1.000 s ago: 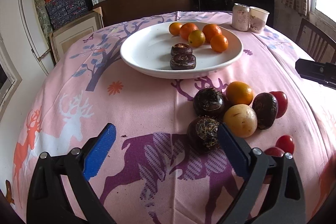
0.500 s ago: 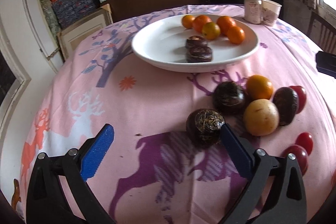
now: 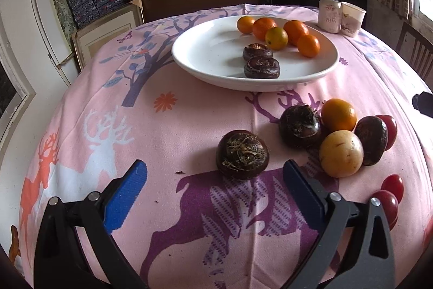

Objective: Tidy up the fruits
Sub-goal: 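Grasp a dark brown fruit with the left tool while the right tool grasps a red cherry tomato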

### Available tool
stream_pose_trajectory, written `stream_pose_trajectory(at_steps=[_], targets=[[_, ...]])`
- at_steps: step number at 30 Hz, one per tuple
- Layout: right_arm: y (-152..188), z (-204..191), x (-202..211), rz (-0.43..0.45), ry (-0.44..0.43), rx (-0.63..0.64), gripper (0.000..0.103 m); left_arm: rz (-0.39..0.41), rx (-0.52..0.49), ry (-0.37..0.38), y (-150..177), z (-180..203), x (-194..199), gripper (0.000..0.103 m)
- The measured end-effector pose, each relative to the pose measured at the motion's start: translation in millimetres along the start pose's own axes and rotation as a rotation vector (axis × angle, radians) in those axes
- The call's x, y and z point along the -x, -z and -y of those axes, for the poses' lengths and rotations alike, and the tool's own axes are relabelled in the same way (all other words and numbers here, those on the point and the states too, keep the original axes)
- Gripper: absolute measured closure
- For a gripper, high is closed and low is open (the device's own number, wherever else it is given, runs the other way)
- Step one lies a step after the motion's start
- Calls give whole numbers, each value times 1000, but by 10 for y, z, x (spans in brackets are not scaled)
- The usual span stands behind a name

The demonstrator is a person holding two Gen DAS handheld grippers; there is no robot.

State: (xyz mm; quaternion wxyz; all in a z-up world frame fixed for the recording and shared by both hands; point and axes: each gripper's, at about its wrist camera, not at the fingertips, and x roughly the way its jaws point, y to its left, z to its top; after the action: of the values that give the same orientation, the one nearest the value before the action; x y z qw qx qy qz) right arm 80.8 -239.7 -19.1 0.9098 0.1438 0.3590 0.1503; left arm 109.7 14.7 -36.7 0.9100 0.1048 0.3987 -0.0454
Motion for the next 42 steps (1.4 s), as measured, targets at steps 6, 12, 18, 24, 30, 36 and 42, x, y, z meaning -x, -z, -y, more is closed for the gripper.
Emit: stream_pose_trajectory(at_steps=[6, 12, 18, 24, 30, 36, 42], targets=[[193, -131, 21, -44, -18, 80, 30, -36, -26, 90, -32, 79, -118, 47], [435, -446, -6, -115, -63, 251, 32, -43, -25, 141, -38, 94, -130, 60], [448, -397, -87, -173, -73, 217, 64, -44, -29, 136, -36, 100, -133, 60], [442, -412, -148, -186, -111, 194, 65, -47, -31, 134, -36, 102, -141, 60], [432, -289, -184, -226, -170, 118, 65, -48, -21, 144, -38, 91, -144, 60], [444, -295, -216, -242, -153, 122, 70, -52, -10, 154, -31, 69, -145, 59], [451, -391, -228, -230, -130, 152, 74, -49, -17, 148, -33, 80, -152, 60]])
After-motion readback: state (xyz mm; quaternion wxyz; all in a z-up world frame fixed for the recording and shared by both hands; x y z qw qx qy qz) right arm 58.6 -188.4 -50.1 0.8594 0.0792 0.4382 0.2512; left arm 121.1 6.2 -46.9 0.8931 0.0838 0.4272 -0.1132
